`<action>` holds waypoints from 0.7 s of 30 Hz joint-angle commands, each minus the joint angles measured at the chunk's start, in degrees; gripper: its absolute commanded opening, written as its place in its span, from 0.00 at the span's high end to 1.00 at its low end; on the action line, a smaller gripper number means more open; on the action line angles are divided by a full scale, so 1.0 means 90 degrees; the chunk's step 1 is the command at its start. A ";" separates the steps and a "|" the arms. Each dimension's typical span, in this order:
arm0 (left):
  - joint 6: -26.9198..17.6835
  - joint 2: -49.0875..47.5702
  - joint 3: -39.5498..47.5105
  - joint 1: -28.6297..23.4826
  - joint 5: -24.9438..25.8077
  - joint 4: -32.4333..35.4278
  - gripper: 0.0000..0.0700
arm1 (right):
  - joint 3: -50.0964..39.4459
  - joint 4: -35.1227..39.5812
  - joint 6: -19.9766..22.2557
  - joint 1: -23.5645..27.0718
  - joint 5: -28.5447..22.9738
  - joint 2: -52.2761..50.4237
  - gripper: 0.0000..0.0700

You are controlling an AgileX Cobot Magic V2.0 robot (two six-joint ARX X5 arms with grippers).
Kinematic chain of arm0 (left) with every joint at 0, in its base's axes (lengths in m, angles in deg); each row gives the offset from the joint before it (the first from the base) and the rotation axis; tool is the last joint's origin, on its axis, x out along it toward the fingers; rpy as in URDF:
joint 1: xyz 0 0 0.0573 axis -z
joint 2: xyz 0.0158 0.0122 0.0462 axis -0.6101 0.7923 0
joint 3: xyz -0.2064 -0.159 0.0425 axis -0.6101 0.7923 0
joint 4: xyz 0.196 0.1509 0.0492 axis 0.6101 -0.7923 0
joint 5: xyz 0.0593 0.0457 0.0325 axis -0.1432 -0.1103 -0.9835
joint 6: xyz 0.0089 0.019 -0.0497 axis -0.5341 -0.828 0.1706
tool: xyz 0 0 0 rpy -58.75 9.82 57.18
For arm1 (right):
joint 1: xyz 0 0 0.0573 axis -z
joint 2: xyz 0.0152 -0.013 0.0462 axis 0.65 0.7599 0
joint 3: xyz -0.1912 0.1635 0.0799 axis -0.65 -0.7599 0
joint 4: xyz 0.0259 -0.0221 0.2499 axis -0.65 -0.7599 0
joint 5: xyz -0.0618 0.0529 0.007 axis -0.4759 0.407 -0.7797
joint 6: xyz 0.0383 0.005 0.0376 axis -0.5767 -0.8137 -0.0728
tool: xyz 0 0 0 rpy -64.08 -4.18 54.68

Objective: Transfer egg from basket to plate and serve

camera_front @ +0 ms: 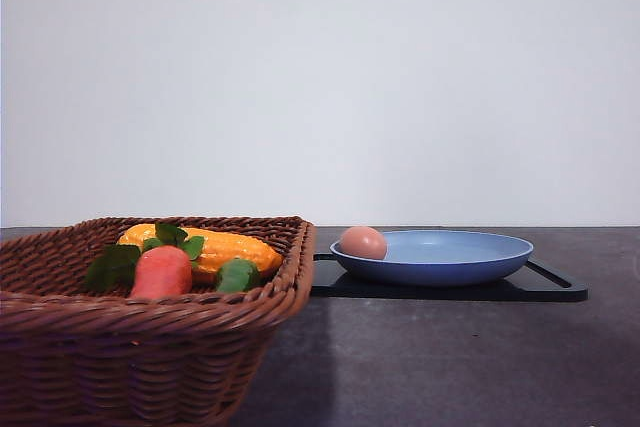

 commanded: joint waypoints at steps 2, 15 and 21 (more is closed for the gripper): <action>0.0012 -0.0005 0.0177 -0.0012 0.0032 0.0002 1.00 | -0.0223 0.0065 0.0019 0.0015 0.0024 -0.0196 1.00; 0.0012 -0.0005 0.0177 -0.0012 0.0032 0.0002 1.00 | -0.0604 -0.0031 -0.0219 0.0012 0.0166 -0.0385 1.00; 0.0012 -0.0005 0.0177 -0.0012 0.0033 0.0002 1.00 | -0.0604 0.0062 -0.0347 0.0012 0.0120 -0.0385 1.00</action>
